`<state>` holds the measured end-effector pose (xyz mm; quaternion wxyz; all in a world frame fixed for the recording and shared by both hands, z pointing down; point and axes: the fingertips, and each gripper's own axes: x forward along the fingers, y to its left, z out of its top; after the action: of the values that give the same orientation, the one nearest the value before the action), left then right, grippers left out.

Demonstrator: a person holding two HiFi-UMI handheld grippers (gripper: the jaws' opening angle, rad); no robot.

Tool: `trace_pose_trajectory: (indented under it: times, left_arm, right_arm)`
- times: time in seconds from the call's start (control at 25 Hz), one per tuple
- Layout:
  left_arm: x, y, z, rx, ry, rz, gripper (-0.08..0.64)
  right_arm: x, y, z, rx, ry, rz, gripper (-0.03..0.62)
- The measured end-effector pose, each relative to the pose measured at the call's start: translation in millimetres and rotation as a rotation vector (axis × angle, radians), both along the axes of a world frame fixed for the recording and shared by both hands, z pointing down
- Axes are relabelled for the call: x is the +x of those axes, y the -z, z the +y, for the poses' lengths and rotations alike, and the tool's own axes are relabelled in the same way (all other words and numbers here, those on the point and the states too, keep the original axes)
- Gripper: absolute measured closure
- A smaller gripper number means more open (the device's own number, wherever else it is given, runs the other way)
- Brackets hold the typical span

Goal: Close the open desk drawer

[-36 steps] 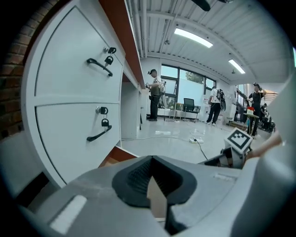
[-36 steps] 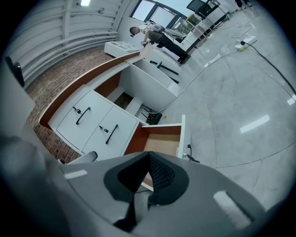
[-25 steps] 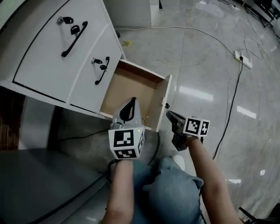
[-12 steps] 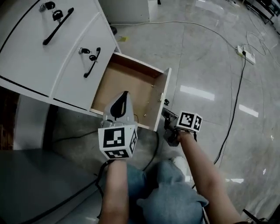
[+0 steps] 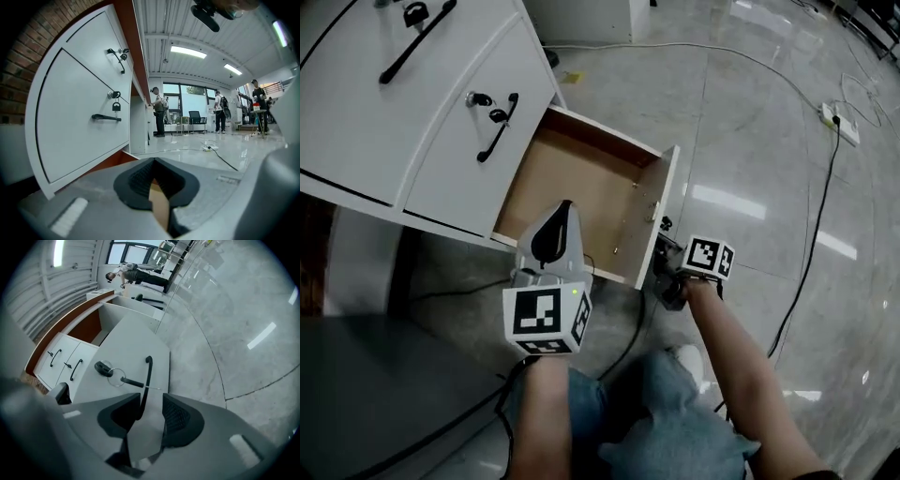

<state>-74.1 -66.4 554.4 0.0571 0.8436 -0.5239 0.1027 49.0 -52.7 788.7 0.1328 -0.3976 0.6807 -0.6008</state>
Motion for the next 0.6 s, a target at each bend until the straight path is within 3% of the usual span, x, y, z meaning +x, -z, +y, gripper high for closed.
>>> trace_pose_trajectory:
  times: [0.04, 0.16, 0.4, 0.6]
  left_arm:
    - [0.0, -1.4, -0.5, -0.001, -0.004, 0.003, 0.56]
    - [1.5, -7.2, -0.5, -0.011, -0.018, 0.011, 0.56]
    - [3.0, -13.4, -0.9, -0.018, -0.034, 0.005, 0.561]
    - [4.2, -16.1, 0.6, -0.025, -0.038, -0.001, 0.56]
  right_arm:
    - [0.6, -1.6, -0.1, 0.004, 0.004, -0.012, 0.438]
    - [0.3, -2.2, -1.9, 0.026, -0.006, -0.104, 0.443]
    - [-1.1, 2.6, -4.2, 0.041, -0.088, -0.358, 0.577]
    - [-1.3, 3.0, -3.4, 0.025, -0.09, -0.304, 0.578]
